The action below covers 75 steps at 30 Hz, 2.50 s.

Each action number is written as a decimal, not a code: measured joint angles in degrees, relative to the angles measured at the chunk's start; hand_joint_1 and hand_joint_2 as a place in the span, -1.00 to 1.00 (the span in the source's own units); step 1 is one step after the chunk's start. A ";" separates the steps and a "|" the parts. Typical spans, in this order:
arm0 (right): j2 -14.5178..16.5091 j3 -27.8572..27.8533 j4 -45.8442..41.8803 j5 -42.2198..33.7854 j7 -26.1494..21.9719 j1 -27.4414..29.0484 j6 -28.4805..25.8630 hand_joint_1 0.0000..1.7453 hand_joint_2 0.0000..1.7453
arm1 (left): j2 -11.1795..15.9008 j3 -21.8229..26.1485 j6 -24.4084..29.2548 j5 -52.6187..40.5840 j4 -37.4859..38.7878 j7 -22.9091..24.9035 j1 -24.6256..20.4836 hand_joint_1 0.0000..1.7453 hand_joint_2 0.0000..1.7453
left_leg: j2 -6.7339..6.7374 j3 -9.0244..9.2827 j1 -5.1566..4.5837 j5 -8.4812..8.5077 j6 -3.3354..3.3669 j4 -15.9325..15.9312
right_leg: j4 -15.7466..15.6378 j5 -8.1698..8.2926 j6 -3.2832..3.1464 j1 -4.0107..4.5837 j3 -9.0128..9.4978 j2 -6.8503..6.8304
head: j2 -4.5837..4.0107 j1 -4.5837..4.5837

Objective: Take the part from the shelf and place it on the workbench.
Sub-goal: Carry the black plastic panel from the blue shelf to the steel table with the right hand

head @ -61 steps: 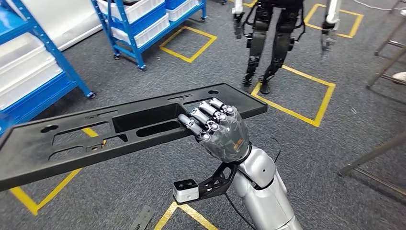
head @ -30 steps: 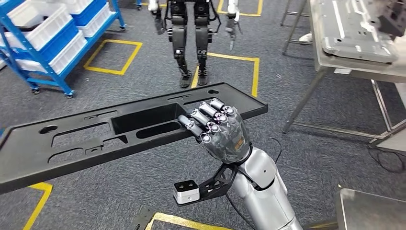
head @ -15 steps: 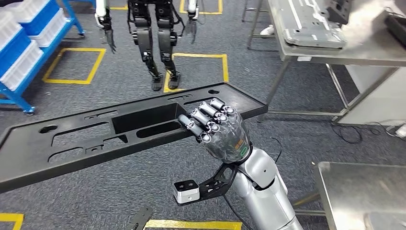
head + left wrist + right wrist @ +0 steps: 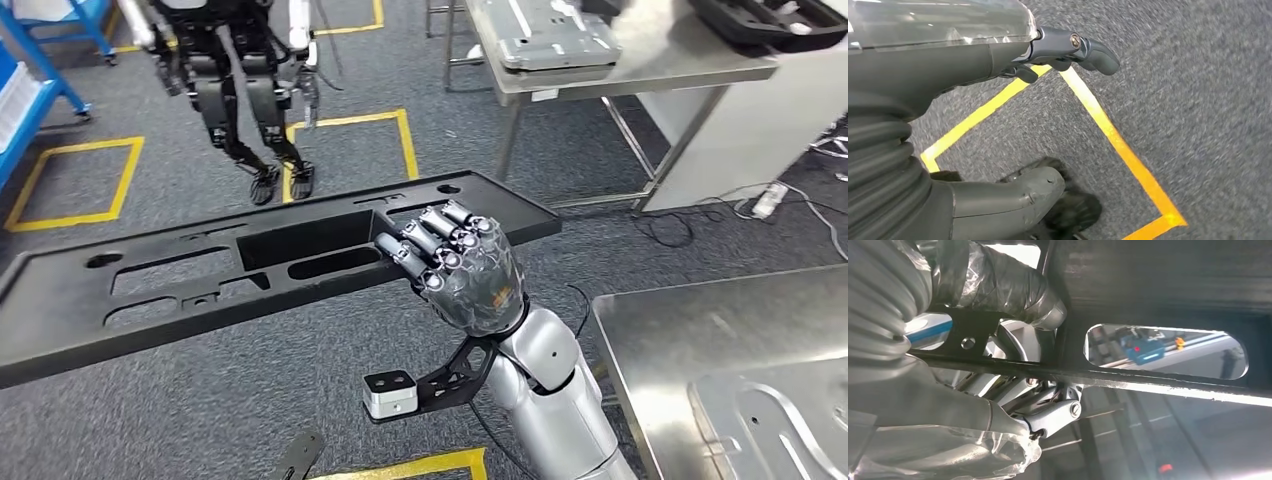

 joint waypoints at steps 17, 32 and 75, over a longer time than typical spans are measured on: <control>-0.55 0.00 -0.34 -0.20 -0.01 0.28 0.00 1.00 1.00 | -0.03 0.02 0.08 0.18 0.00 -0.23 0.14 -1.00 1.00 | 2.29 5.78 0.32 9.03 2.77 -15.81 | 13.60 -5.24 3.65 -0.70 -7.08 -1.92 | 0.00 0.38; -0.60 0.02 -0.63 -0.26 -0.35 0.11 0.00 1.00 1.00 | 0.07 0.00 0.15 0.15 0.00 -0.16 0.01 -1.00 1.00 | -0.34 -0.44 0.37 1.66 -0.23 -0.11 | -0.07 0.60 0.48 -0.41 -0.27 1.40 | 0.00 0.32; -0.65 0.02 -0.85 -0.90 -1.26 1.12 -0.01 1.00 1.00 | 0.64 -0.34 -0.11 -0.44 0.00 0.14 0.09 -1.00 1.00 | -3.38 5.48 0.78 8.24 1.57 -14.24 | 2.92 -0.24 2.95 -0.51 -2.79 4.50 | 0.00 0.90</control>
